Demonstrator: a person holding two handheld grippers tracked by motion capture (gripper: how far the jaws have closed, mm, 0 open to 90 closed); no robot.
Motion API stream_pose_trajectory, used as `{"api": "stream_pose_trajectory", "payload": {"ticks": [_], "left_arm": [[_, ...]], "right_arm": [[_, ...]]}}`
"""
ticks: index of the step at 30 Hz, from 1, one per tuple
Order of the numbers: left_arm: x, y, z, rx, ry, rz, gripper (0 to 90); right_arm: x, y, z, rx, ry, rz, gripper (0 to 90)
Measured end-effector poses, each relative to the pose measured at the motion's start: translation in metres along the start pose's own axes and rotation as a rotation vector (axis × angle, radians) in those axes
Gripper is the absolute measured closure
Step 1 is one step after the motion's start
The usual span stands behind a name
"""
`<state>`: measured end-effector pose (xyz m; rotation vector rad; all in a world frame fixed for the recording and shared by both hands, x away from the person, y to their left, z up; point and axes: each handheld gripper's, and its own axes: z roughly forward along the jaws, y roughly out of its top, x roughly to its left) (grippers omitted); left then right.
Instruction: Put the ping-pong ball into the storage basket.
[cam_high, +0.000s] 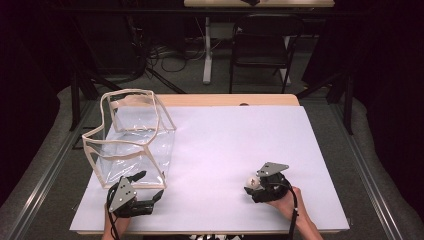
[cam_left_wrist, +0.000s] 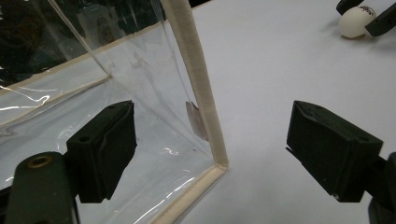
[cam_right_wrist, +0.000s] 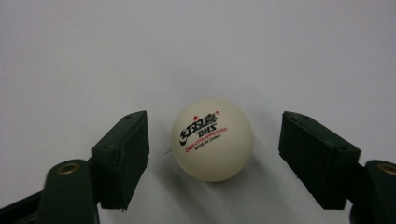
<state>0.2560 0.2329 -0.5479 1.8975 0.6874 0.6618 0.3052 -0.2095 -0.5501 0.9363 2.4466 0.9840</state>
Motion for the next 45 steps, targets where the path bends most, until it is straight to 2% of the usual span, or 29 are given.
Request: {"api": "stream_pose_trajectory", "payload": {"ticks": [7, 21, 45], "left_arm": [[0.0, 0.0, 0.0, 0.003, -0.001, 0.001, 16.1], [0.0, 0.0, 0.0, 0.006, -0.005, 0.0, 16.1], [-0.001, 0.0, 0.0, 0.005, -0.007, 0.005, 16.1]], "right_arm": [[0.003, -0.001, 0.0, 0.01, -0.008, -0.018, 38.0], [0.003, -0.003, 0.002, 0.018, -0.014, -0.025, 49.8], [0.005, 0.005, -0.009, -0.026, -0.028, -0.042, 50.7]]}}
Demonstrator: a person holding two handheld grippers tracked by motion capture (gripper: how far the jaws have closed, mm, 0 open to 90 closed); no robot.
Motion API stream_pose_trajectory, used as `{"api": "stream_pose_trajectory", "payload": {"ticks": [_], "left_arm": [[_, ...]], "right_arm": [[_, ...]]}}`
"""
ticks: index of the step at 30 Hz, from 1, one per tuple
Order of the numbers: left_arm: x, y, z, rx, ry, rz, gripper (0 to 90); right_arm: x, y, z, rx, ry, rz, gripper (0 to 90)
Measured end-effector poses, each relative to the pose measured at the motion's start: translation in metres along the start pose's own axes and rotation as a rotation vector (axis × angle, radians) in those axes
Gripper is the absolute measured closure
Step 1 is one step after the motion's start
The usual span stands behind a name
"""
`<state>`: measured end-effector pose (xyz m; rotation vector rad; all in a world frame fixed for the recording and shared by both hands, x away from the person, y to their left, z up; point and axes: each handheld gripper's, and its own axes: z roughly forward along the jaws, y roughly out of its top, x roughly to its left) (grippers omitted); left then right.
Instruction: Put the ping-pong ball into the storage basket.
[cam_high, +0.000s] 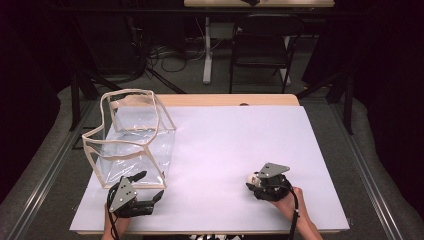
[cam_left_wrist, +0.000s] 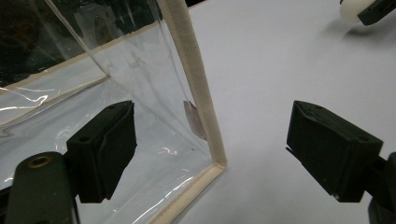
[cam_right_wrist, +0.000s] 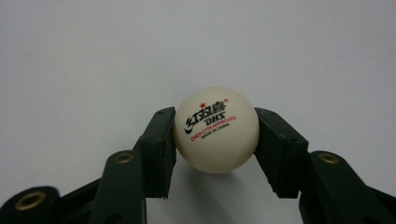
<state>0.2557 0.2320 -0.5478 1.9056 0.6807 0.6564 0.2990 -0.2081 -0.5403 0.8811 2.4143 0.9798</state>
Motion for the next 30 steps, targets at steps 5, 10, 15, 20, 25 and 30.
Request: {"api": "stream_pose_trajectory", "payload": {"ticks": [5, 10, 15, 20, 25, 30], "left_arm": [[0.0, 0.0, 0.0, -0.001, -0.001, 0.001, 16.1], [0.0, 0.0, 0.001, 0.002, 0.0, 0.001, 16.1], [0.0, 0.0, 0.001, 0.003, 0.0, 0.001, 16.1], [0.0, 0.0, 0.001, 0.0, 0.002, 0.0, 16.1], [0.0, 0.0, 0.001, 0.002, 0.002, -0.002, 16.1], [0.0, 0.0, 0.001, 0.0, 0.001, -0.001, 16.1]], "right_arm": [[0.0, 0.002, -0.002, -0.005, -0.002, -0.006, 50.8], [-0.001, 0.004, -0.005, -0.017, -0.009, -0.006, 50.8], [-0.002, 0.006, -0.007, -0.026, -0.014, -0.002, 50.8], [-0.003, 0.007, -0.009, -0.04, -0.012, 0.009, 50.7], [-0.004, 0.009, -0.011, -0.051, -0.012, 0.013, 50.8], [-0.004, 0.012, -0.012, -0.059, -0.018, 0.01, 50.7]]}}
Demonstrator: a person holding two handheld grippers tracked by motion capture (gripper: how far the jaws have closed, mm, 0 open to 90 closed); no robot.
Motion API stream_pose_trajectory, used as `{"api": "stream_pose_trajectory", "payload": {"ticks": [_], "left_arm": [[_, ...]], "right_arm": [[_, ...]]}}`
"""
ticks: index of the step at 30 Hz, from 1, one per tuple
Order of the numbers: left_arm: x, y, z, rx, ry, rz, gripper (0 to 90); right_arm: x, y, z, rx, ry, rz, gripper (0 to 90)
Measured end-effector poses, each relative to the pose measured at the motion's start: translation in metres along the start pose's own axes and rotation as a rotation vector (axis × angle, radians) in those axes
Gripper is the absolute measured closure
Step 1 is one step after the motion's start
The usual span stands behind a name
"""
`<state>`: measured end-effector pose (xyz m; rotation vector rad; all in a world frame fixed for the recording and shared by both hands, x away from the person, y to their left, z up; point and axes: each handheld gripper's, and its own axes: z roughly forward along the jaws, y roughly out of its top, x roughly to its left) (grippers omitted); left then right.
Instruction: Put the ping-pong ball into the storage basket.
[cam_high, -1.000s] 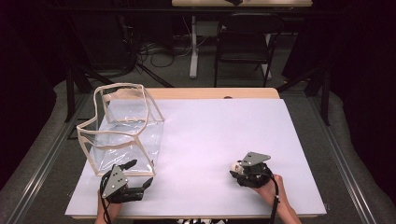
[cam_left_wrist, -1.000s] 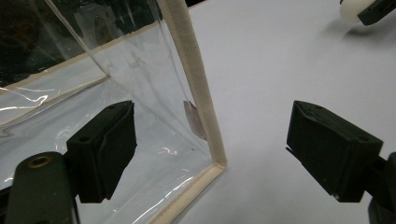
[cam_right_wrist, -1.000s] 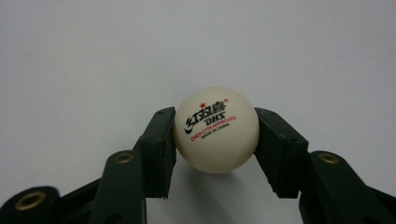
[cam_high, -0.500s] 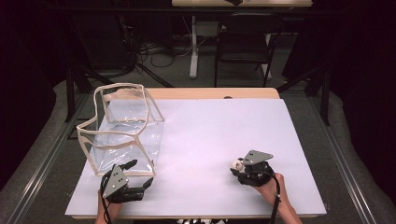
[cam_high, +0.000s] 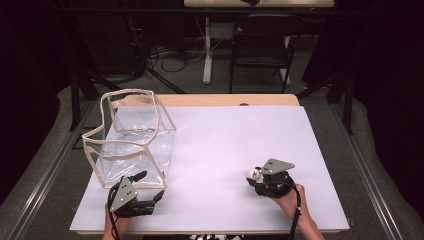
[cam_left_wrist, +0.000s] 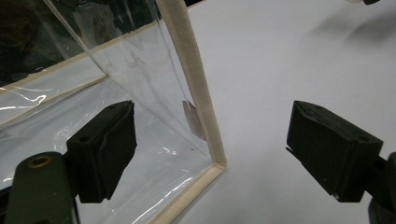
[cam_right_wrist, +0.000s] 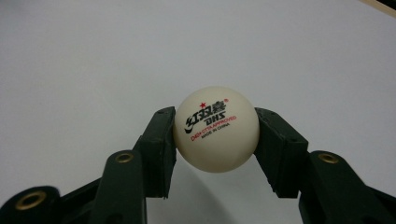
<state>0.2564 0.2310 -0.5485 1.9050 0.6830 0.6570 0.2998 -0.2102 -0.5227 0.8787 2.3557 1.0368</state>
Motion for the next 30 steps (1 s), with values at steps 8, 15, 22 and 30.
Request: {"api": "stream_pose_trajectory", "payload": {"ticks": [8, 15, 22, 30], "left_arm": [[0.0, 0.0, 0.0, 0.003, 0.001, 0.002, 16.1], [0.0, 0.0, -0.001, 0.002, 0.003, -0.002, 16.1], [0.0, 0.0, -0.001, 0.003, 0.004, 0.002, 16.1], [0.0, 0.0, -0.001, 0.003, 0.004, 0.002, 16.1]], "right_arm": [[-0.001, 0.005, -0.002, -0.011, -0.006, -0.002, 50.7], [-0.003, 0.009, -0.003, -0.014, -0.01, -0.002, 50.7], [-0.004, 0.014, -0.003, -0.02, -0.009, -0.004, 50.8], [-0.006, 0.02, -0.002, -0.029, -0.012, -0.012, 50.8]]}}
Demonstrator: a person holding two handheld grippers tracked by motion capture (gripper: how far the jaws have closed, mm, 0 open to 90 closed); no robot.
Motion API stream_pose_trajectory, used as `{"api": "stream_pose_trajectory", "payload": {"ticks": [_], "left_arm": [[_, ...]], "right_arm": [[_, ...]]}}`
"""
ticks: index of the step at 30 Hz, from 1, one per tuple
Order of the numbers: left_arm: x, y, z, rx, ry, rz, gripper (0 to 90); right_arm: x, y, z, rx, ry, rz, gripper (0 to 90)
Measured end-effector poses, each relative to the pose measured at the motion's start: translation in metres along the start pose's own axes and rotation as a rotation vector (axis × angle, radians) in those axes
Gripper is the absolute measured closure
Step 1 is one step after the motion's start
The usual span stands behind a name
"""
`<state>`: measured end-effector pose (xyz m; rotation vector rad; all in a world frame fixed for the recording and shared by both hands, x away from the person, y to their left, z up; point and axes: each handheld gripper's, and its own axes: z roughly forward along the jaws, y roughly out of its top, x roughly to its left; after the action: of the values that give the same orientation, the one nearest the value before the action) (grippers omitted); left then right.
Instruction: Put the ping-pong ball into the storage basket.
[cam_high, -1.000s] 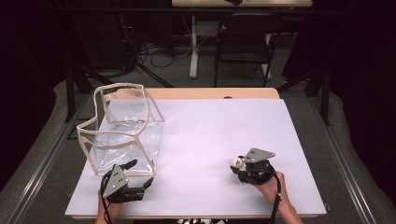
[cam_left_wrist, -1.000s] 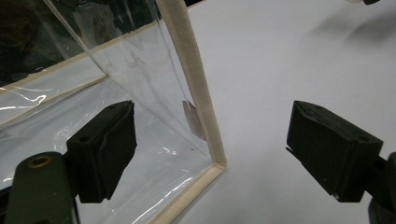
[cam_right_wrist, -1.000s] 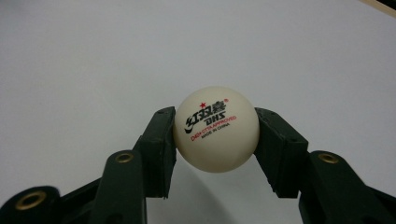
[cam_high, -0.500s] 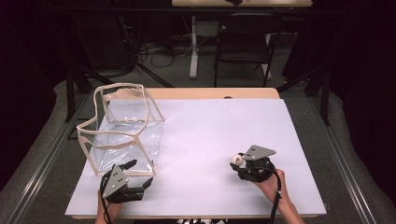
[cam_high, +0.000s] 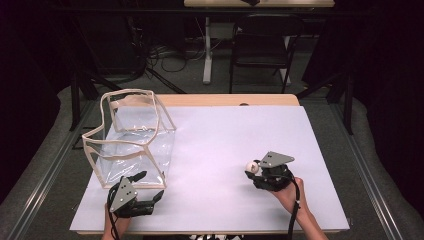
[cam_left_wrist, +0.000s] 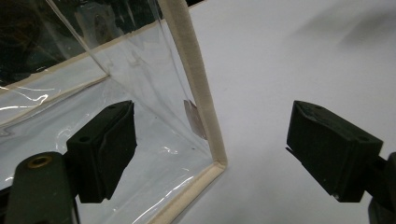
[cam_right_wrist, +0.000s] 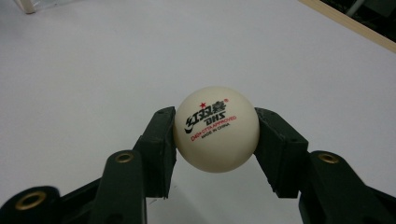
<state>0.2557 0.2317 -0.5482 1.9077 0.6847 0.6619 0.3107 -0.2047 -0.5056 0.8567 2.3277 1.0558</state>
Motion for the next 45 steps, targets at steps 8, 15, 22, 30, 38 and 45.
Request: {"api": "stream_pose_trajectory", "payload": {"ticks": [8, 15, 22, 30, 38, 45], "left_arm": [[0.0, 0.0, 0.0, 0.0, 0.0, 0.0, 16.1], [0.0, 0.0, 0.0, -0.004, -0.002, -0.004, 16.1], [0.0, 0.0, 0.0, -0.006, -0.003, -0.004, 16.1], [0.0, 0.0, 0.0, -0.007, -0.005, -0.004, 16.1], [0.0, 0.0, 0.0, -0.006, -0.005, -0.004, 16.1], [0.0, 0.0, 0.0, -0.005, -0.005, -0.002, 16.1]], "right_arm": [[-0.001, 0.005, 0.003, -0.006, 0.003, -0.004, 50.8], [-0.002, 0.009, 0.007, -0.008, 0.007, -0.007, 50.8], [-0.004, 0.012, 0.011, -0.008, 0.012, -0.003, 50.8], [-0.006, 0.019, 0.015, -0.013, 0.017, -0.001, 50.8], [-0.008, 0.026, 0.019, -0.02, 0.02, -0.009, 50.8], [-0.009, 0.03, 0.019, -0.026, 0.022, -0.01, 50.9]]}}
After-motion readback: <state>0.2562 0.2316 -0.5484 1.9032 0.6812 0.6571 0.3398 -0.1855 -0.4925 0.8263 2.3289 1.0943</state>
